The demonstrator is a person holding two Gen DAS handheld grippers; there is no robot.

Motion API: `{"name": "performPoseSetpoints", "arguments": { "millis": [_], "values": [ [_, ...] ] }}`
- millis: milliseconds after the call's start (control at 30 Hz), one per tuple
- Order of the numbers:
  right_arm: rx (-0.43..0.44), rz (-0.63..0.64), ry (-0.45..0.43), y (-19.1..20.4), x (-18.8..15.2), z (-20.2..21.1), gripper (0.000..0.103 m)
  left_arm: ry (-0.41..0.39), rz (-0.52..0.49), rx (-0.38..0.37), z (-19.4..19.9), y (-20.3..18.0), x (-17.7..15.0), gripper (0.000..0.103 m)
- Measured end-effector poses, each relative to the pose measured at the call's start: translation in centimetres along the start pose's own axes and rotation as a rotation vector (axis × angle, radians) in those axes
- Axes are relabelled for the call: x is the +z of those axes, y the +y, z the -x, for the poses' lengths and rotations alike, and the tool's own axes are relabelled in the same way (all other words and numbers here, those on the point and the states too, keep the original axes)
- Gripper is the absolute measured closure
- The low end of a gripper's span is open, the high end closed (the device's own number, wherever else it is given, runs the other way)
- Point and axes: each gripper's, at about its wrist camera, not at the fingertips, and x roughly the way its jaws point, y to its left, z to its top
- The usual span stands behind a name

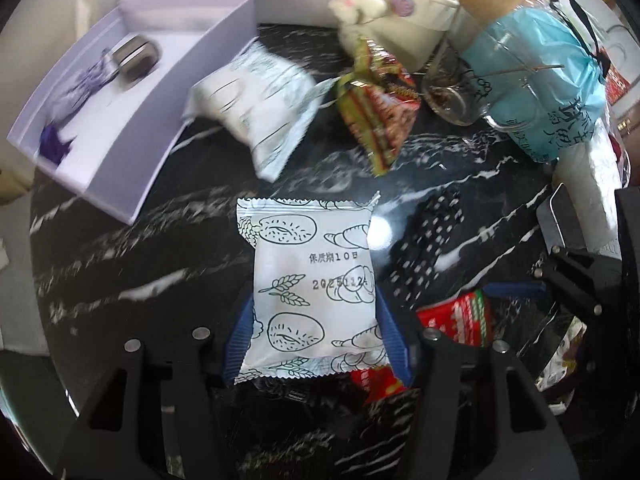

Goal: Organize objects
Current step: 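Grasp the white printed snack packet with the left tool while the right tool grasps the red packet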

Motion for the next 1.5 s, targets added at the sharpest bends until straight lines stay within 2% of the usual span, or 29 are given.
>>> {"name": "performPoseSetpoints", "arguments": {
  "millis": [233,400,533,567,633,733,900,1067,1133,1200,1400,1500],
  "values": [
    [-0.060,0.169,-0.010,2.6,0.7,-0.7,0.025,-0.014,0.079,0.036,1.7,2.9,-2.5,0.047],
    [-0.056,0.267,-0.011,4.1,1.2,-1.2,0.025,-0.023,0.140,0.054,2.7,4.8,-4.1,0.048],
    [-0.069,0.341,0.010,4.8,1.4,-1.9,0.020,-0.028,0.180,0.066,3.1,5.6,-5.1,0.048],
    [-0.022,0.415,-0.049,4.7,1.5,-2.1,0.019,-0.031,0.191,0.067,3.3,5.9,-5.3,0.048],
    [-0.017,0.422,-0.035,4.6,1.6,-2.6,0.016,-0.033,0.206,0.070,3.5,6.2,-5.7,0.048],
    [0.000,0.443,-0.059,4.4,1.8,-2.8,0.014,-0.034,0.229,0.071,3.8,6.9,-6.4,0.048],
    [0.002,0.430,-0.066,4.1,2.0,-2.8,0.014,-0.026,0.241,0.080,3.7,7.6,-7.0,0.048],
    [0.003,0.428,-0.058,3.6,1.9,-2.5,0.022,-0.018,0.244,0.073,3.2,7.9,-7.2,0.048],
    [0.004,0.421,-0.066,3.2,1.9,-2.2,0.037,-0.016,0.247,0.066,2.9,8.0,-7.2,0.048],
    [0.006,0.388,-0.081,2.4,2.1,-1.9,0.044,-0.004,0.247,0.059,2.5,8.0,-7.1,0.047],
    [0.041,0.346,-0.093,0.8,2.3,-1.5,0.050,0.007,0.249,0.050,1.7,8.2,-7.1,0.046],
    [0.056,0.308,-0.099,-0.1,2.4,-1.4,0.052,-0.004,0.254,0.067,1.9,8.1,-7.2,0.049]
  ]
}}
